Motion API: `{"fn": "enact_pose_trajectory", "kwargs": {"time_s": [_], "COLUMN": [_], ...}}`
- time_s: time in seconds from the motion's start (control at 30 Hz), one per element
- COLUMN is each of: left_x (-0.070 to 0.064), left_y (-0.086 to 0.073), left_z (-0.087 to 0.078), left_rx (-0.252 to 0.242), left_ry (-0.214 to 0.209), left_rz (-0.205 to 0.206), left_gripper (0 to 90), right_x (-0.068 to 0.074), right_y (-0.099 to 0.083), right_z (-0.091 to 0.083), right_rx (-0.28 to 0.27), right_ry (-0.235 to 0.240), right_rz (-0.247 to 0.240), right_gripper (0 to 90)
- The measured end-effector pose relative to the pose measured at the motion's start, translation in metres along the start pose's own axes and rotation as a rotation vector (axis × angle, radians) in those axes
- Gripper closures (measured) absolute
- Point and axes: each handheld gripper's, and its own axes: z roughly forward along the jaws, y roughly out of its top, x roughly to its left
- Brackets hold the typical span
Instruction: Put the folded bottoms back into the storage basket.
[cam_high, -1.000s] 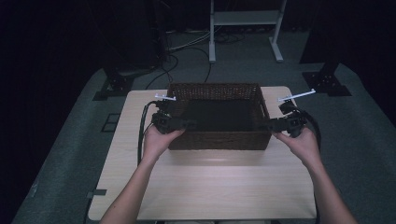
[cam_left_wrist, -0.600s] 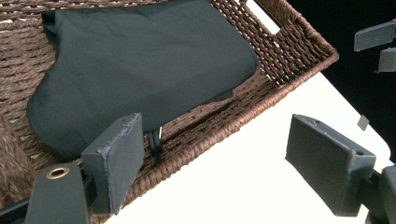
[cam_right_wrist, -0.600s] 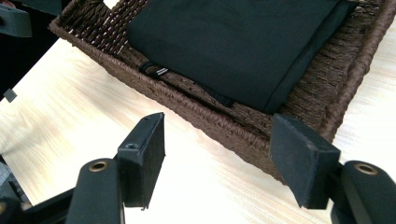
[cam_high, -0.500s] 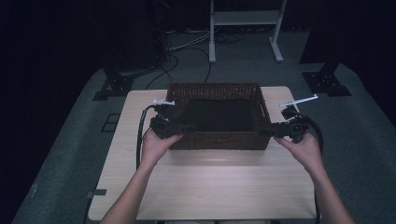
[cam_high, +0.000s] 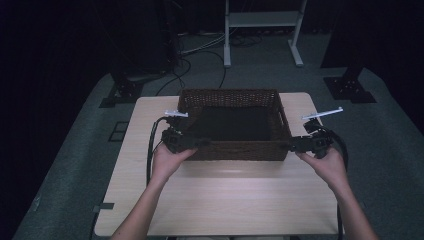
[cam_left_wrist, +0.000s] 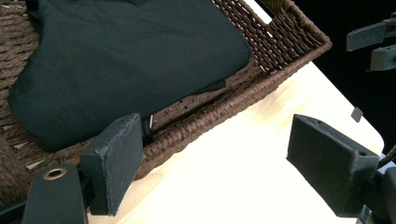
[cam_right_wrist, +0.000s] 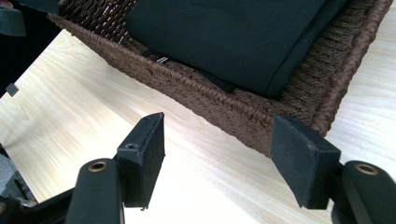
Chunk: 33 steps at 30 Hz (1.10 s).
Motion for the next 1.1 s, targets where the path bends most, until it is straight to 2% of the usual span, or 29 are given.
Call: {"fn": "enact_pose_trajectory", "kwargs": {"time_s": [0.3, 1.1], "left_x": [-0.003, -0.010], "left_y": [-0.006, -0.025], "left_z": [-0.002, -0.006], "left_rx": [-0.003, -0.008], "left_ry": [-0.007, -0.020], "left_rz": [0.003, 0.009], "left_gripper": [17.2, 16.5], "right_x": [0.004, 0.004], "right_y": [-0.007, -0.028], "right_z": [-0.001, 0.004], "right_rx": [-0.003, 0.006], "right_ry": [0.002, 0.011], "right_rz": [-0.013, 0.000], "right_gripper": [34.8, 34.5]}}
